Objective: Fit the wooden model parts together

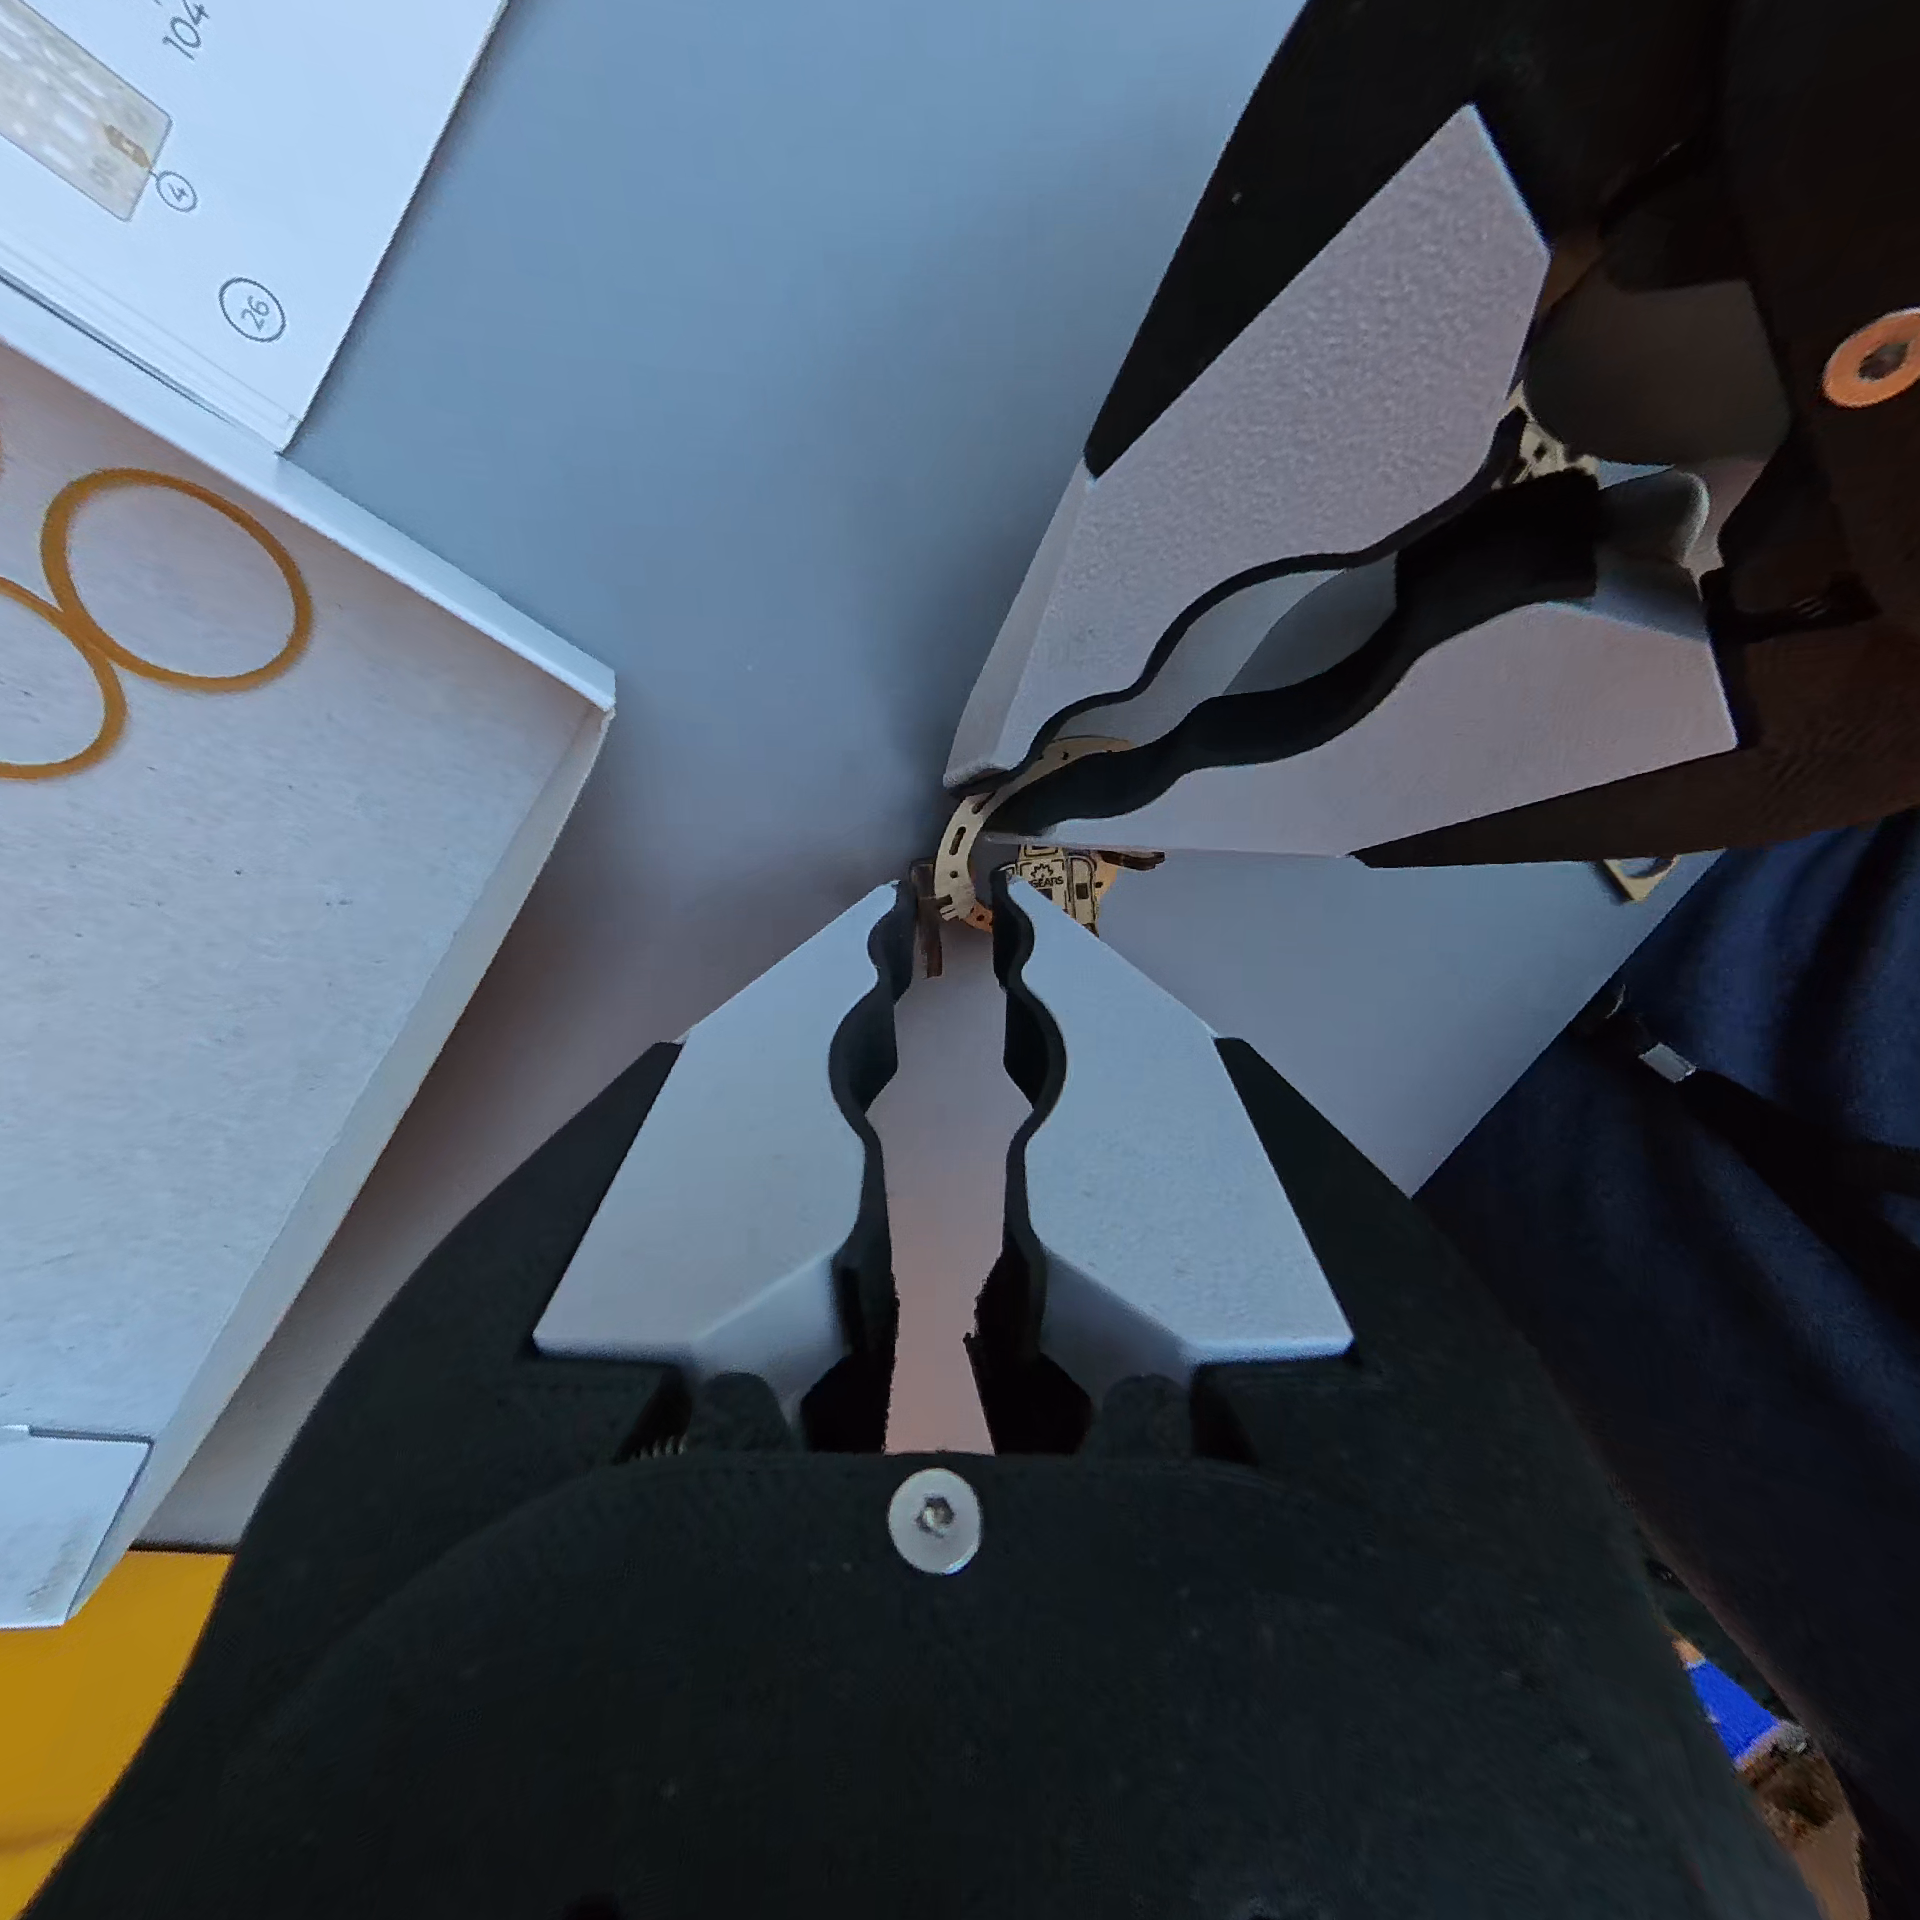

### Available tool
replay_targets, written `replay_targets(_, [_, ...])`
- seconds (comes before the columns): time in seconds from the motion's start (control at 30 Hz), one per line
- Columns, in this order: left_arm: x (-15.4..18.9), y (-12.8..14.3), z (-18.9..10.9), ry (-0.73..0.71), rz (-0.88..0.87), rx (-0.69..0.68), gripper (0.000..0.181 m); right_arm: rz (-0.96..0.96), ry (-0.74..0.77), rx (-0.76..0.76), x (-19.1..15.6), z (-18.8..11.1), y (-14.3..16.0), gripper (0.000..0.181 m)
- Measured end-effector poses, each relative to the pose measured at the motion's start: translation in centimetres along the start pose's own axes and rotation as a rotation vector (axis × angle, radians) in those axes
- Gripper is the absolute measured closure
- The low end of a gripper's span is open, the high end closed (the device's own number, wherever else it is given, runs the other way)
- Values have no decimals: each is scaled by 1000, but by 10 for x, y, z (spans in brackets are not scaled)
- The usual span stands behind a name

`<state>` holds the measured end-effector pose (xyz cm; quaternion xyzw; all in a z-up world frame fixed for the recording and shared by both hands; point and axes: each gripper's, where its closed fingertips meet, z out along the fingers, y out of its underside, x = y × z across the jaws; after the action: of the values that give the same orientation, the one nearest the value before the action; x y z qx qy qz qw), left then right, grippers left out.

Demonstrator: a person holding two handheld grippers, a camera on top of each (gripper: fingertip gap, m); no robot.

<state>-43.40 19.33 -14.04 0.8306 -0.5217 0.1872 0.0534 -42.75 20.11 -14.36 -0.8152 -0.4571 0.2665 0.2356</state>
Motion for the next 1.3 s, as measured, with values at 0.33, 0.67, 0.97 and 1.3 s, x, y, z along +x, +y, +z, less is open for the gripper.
replay_targets(0.33, [0,-3,-5,52,-34,21,164,-14,38,-8,3,-6,-1,176])
replay_targets(0.67, [0,-7,-9,69,-123,31,154,-20,54,-18,7,-5,2,176])
replay_targets(0.97, [6,-3,-2,83,-124,6,155,-25,54,-19,5,-3,3,177])
replay_targets(1.3, [5,-2,0,65,-115,-8,159,-21,60,-10,5,-1,4,177])
